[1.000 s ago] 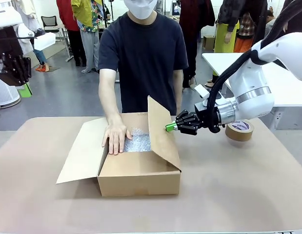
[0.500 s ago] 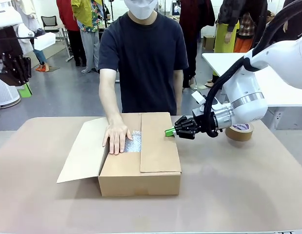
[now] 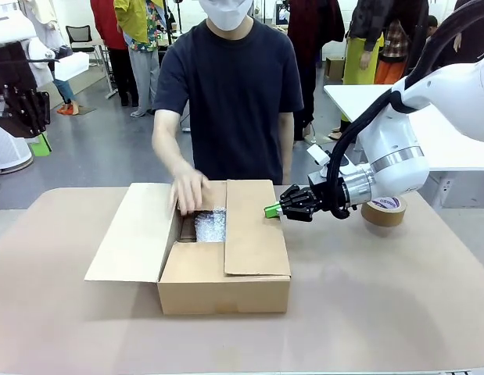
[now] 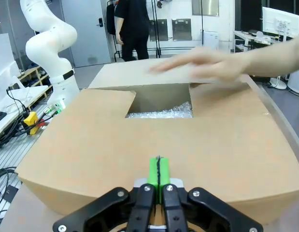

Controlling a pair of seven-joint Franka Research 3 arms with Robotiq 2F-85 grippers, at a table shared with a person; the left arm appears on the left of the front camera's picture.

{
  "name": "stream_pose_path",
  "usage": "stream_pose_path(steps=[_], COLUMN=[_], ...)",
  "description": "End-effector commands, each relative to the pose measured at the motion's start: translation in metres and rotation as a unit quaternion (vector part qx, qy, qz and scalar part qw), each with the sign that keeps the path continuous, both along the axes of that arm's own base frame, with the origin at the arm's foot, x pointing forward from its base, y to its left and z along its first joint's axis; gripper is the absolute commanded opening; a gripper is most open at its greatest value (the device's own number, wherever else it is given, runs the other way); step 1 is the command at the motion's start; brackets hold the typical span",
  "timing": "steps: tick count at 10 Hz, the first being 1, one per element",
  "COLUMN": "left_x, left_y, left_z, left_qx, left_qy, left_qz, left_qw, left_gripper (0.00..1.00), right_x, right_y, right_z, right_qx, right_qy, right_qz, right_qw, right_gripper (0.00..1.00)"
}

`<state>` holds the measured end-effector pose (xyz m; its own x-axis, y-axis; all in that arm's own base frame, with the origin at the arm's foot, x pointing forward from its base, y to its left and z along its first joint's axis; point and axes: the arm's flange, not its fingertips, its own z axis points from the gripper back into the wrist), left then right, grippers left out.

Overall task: Wrap the clocks to prevent damage.
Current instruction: Push the right (or left) flap of the Package Box to close it, then push the left (or right) flap of the Package Box to close it.

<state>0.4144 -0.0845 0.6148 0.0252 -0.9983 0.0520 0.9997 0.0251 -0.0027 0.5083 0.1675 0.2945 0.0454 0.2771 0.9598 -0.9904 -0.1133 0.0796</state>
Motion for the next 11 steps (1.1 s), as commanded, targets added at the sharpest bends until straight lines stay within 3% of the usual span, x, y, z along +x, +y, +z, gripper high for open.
stream_pose_path(steps=[1,11], left_x=[-0.0010,-0.0010], left_y=[0.0018,0.0018], left_z=[0.0021,0.0021], left_qx=[-0.003,-0.003], left_qy=[0.003,0.003], left_qz=[-0.001,-0.001], left_qw=[1.000,1.000], left_gripper=[0.00,0.00], right_x=[-0.0006,-0.0006], right_y=[0.0004,0.0004], right_z=[-0.0028,-0.0028], right_qx=[-0.002,-0.002], right_qy=[0.001,0.001], right_qz=[-0.003,-0.003], right_qw=[1.000,1.000], right_gripper=[0.01,0.01])
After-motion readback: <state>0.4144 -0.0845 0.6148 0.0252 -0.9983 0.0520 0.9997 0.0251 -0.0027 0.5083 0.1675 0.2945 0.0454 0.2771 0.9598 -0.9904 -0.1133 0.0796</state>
